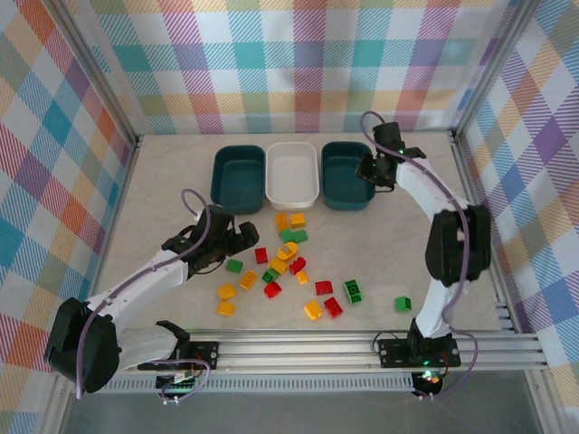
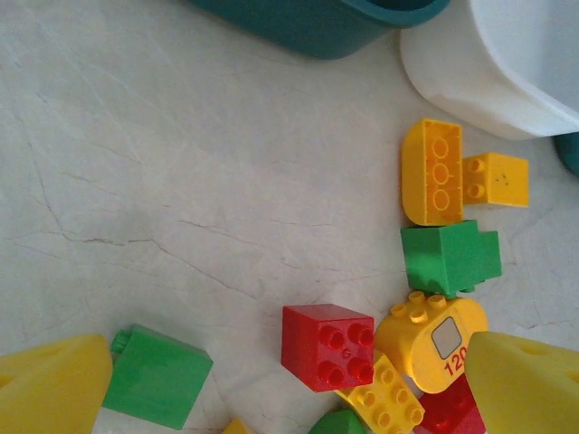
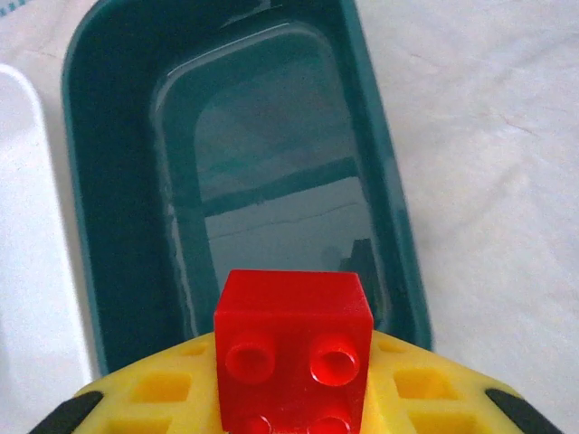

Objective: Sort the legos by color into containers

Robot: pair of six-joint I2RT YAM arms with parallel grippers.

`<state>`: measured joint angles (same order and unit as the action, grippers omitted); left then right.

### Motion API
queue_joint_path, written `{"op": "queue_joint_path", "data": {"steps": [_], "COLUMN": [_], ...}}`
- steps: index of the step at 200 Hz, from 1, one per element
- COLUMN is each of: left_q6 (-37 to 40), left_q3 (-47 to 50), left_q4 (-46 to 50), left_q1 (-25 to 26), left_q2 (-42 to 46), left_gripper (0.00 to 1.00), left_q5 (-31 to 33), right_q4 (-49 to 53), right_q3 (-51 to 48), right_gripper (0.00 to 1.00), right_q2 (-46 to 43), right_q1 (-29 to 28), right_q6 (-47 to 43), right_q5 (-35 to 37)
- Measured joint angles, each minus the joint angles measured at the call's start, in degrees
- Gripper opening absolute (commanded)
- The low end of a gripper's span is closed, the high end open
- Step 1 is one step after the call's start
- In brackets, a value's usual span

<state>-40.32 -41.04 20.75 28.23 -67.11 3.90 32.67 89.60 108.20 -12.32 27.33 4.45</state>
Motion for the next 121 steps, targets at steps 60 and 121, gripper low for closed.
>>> {"op": "queue_joint_path", "data": {"steps": [60,121], "left_q6": [-0.17,1.03], "left_q3": [-1.77,-3.37], "left_q4": [0.76,1.42], "left_q1": [-0.26,-0.31], "left_q2": [-2.51,-3.23], "left_gripper": [1.00,1.00], "left_q5": [-3.02,-6.38], "right_q4": [6.34,7.69], "right_q3": [13.18,10.45], "right_gripper": [0.53,0.56], "right_q2": [13.20,5.95], "right_q1": [-0.55,-2.54], "right_q6": [-3.23,-4.72], "right_q5": [-0.68,1.33]}}
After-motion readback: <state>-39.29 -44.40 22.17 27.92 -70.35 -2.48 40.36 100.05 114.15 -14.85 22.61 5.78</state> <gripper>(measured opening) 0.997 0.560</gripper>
